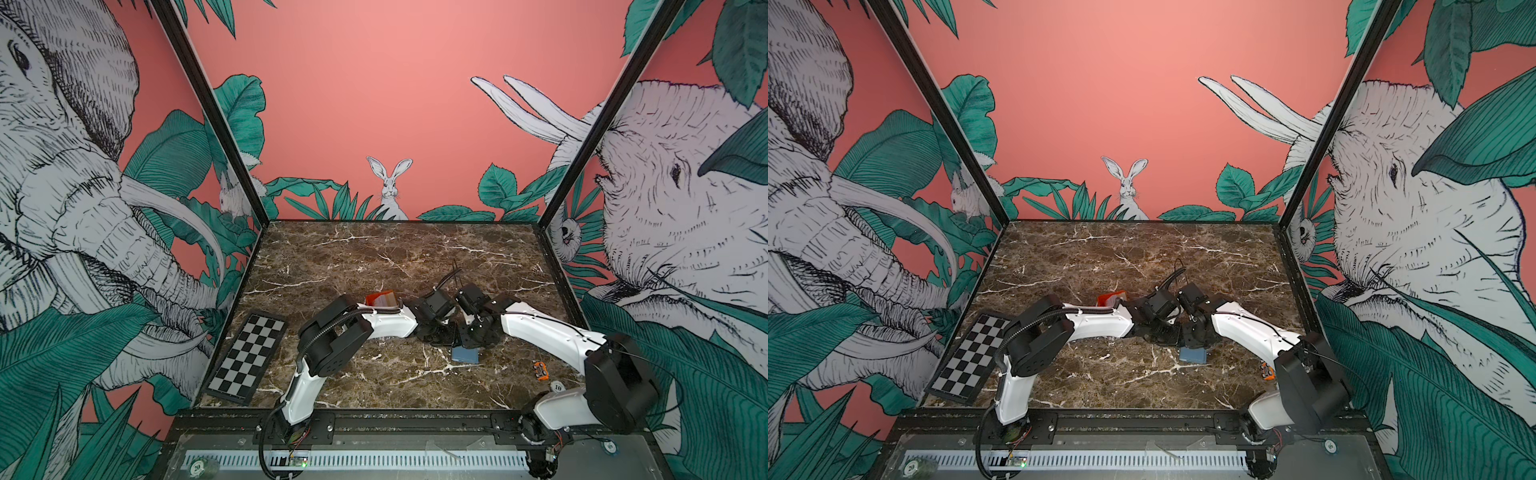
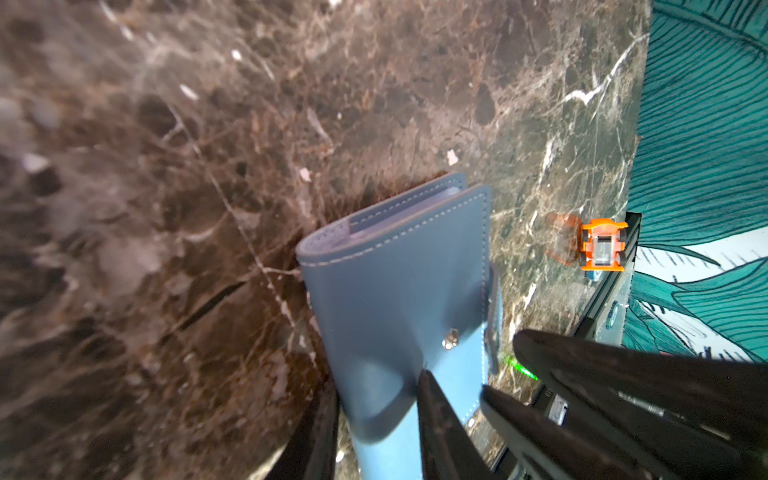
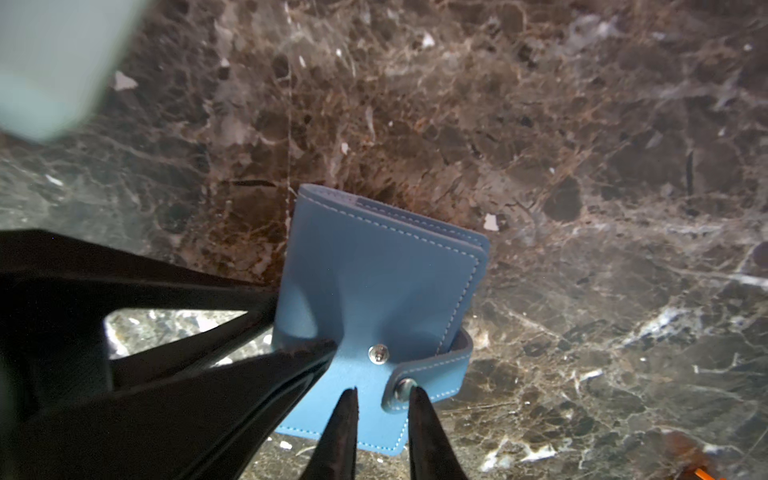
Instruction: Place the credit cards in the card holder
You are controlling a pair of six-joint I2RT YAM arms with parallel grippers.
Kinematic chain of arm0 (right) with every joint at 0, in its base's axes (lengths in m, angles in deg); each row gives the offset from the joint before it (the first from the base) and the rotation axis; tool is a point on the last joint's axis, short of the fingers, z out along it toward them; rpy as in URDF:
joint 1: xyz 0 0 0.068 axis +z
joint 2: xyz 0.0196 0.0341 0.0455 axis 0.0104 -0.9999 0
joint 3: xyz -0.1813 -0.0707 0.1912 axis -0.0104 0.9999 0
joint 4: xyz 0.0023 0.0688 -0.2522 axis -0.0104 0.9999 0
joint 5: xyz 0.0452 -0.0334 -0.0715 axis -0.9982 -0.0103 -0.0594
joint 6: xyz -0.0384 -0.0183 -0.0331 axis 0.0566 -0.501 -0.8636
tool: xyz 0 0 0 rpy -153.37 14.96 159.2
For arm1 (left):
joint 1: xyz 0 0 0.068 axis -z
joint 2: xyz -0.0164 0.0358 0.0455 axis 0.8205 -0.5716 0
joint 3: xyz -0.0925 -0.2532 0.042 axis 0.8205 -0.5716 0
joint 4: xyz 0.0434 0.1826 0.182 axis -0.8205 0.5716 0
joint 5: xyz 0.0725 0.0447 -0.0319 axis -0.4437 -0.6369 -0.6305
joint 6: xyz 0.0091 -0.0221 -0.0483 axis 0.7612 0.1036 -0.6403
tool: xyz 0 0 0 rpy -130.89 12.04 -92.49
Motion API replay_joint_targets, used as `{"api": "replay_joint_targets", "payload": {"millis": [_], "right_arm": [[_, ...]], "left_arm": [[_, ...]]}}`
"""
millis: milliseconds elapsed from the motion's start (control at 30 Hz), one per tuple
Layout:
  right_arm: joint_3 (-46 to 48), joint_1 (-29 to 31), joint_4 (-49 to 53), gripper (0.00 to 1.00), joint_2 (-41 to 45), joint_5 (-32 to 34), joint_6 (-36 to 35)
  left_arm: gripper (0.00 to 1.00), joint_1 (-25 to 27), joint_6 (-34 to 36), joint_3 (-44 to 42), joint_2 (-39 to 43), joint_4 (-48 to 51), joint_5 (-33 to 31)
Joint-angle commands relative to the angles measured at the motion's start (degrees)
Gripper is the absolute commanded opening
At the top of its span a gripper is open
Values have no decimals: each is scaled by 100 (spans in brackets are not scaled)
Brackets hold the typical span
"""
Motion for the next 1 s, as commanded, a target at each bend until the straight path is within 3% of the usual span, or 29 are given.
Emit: {"api": "replay_joint_targets", "payload": {"millis": [0, 967], "right_arm": [[-120, 81, 254, 23, -80, 332, -38], [-95, 238, 203, 21, -268, 536, 134]], "left_arm": [[33, 31, -16, 0, -8, -5, 15], [33, 22, -139, -109, -35, -221, 127]]}}
